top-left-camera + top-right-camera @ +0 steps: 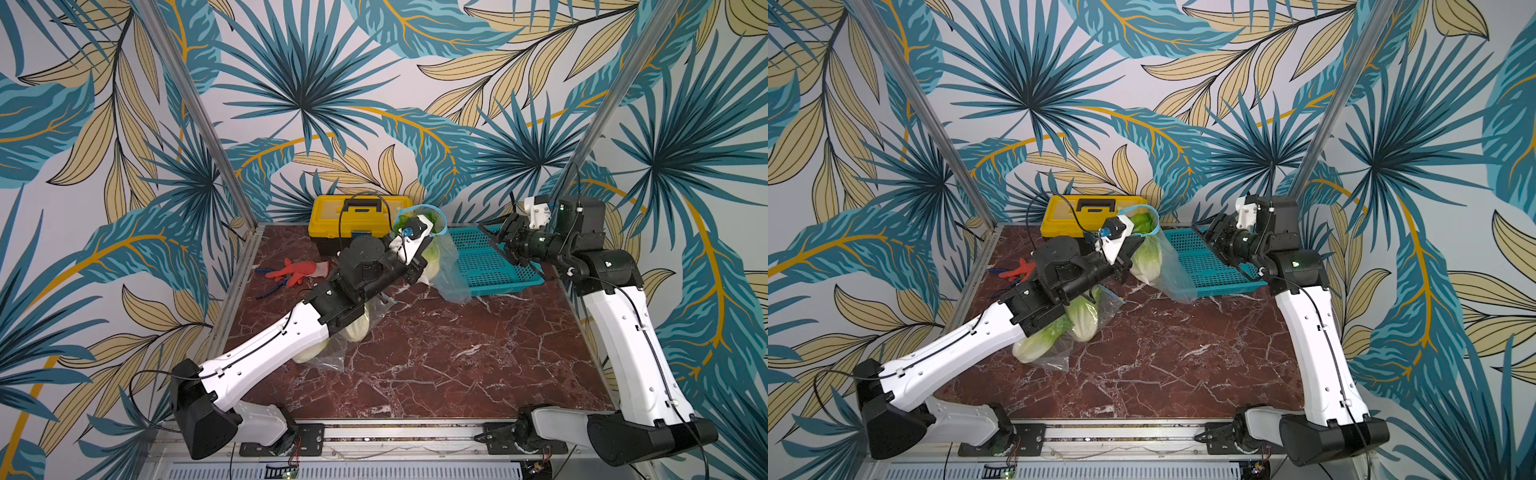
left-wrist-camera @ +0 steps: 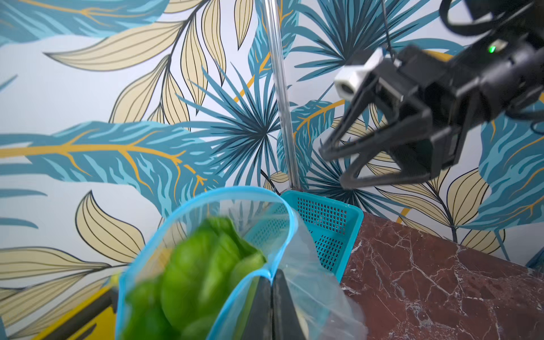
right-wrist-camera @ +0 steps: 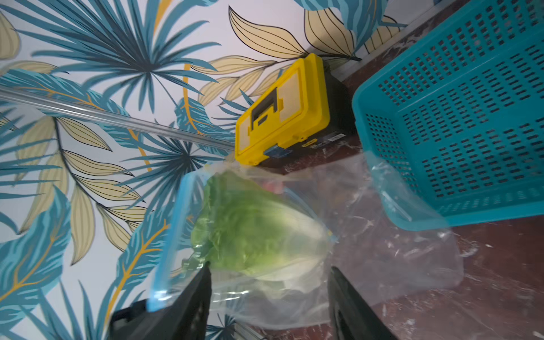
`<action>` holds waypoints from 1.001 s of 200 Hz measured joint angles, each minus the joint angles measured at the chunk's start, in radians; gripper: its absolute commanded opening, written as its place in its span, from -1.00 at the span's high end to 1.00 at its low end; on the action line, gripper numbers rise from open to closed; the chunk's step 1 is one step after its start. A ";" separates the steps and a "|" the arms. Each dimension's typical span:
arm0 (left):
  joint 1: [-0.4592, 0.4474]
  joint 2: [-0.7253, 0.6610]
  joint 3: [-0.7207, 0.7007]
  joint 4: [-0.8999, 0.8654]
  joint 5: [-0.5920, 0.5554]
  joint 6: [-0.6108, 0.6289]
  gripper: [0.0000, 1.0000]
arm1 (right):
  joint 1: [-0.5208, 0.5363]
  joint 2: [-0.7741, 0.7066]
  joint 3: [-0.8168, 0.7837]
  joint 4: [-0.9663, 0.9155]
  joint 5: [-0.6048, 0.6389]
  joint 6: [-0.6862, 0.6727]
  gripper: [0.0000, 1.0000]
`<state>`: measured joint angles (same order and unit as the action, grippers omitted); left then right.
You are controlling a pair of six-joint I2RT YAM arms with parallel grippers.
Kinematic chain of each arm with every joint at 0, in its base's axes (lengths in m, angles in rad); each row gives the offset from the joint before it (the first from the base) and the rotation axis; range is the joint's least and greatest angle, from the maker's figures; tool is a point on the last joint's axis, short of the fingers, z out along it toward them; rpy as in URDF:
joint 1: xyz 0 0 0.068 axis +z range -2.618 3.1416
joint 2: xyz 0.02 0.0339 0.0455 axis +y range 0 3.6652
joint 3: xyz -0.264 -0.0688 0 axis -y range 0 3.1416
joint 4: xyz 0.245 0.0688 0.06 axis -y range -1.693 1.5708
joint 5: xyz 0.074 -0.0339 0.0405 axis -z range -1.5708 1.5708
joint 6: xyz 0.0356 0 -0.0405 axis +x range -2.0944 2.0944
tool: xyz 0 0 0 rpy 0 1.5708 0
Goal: Put the chinese cabbages into a zipper bag and zip it
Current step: Place the Chinese cabbage in the zipper food storage bag, then adjust the zipper food storage bag at the center of the board.
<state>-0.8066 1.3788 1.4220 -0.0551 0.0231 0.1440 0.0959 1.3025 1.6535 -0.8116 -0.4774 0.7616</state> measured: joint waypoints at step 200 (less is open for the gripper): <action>0.086 0.011 0.100 -0.497 0.202 -0.278 1.00 | 0.379 -0.119 -0.291 0.109 0.299 -0.357 -0.37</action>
<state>-0.7204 1.3899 1.5215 -0.5522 0.2249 -0.1345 0.4751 1.1839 1.3621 -0.7029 -0.1783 0.4046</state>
